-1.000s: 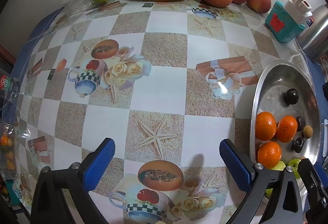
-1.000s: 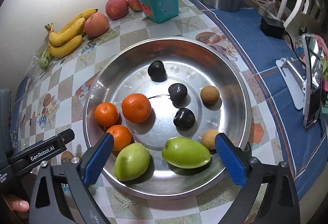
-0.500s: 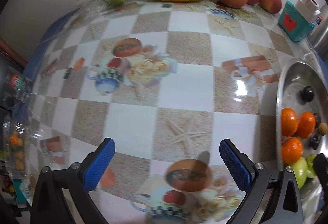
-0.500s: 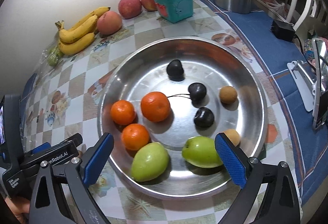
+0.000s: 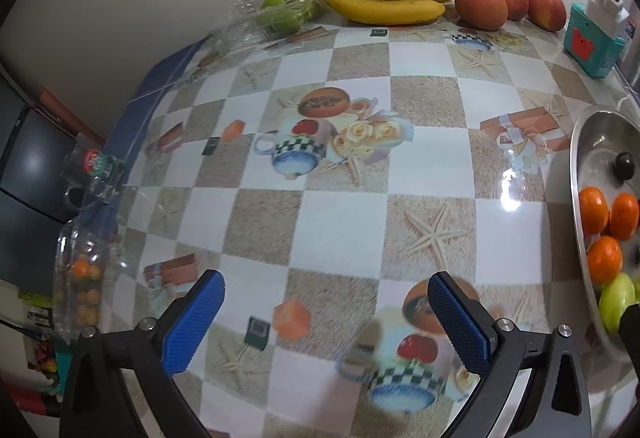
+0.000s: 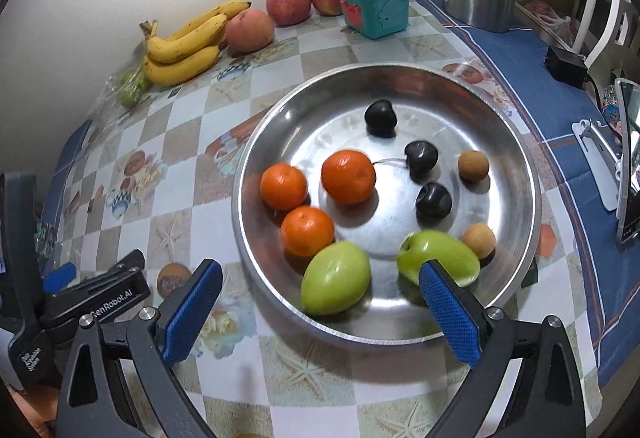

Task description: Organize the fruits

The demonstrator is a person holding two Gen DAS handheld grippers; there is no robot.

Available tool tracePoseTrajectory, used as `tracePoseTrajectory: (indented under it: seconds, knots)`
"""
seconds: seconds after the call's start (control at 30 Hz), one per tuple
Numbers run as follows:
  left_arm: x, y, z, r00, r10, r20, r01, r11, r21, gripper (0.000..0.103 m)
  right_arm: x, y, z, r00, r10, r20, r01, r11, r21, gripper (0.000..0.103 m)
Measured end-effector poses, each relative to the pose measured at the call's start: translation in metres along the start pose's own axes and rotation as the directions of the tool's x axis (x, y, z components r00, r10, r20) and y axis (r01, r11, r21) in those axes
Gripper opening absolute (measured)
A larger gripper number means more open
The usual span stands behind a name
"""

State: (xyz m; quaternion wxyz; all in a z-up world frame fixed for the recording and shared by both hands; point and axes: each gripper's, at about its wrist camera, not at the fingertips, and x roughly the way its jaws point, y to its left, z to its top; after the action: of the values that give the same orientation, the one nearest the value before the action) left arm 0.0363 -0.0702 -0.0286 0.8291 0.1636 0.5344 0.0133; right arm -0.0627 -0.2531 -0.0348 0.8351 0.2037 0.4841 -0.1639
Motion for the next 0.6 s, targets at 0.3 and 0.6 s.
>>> tracePoseTrajectory:
  seconds: [0.3, 0.6]
  knots:
    - [-0.018, 0.016, -0.024, 1.0, 0.012, 0.024, -0.012, 1.0, -0.014, 0.103, -0.006, 0.004, -0.019, 1.0, 0.002, -0.012, -0.002, 1.0, -0.015, 0.099]
    - [-0.03, 0.033, -0.041, 0.998, -0.016, 0.061, 0.018, 0.999, -0.043, 0.103, -0.018, 0.008, -0.029, 1.0, -0.008, 0.005, 0.009, 1.0, -0.028, 0.099]
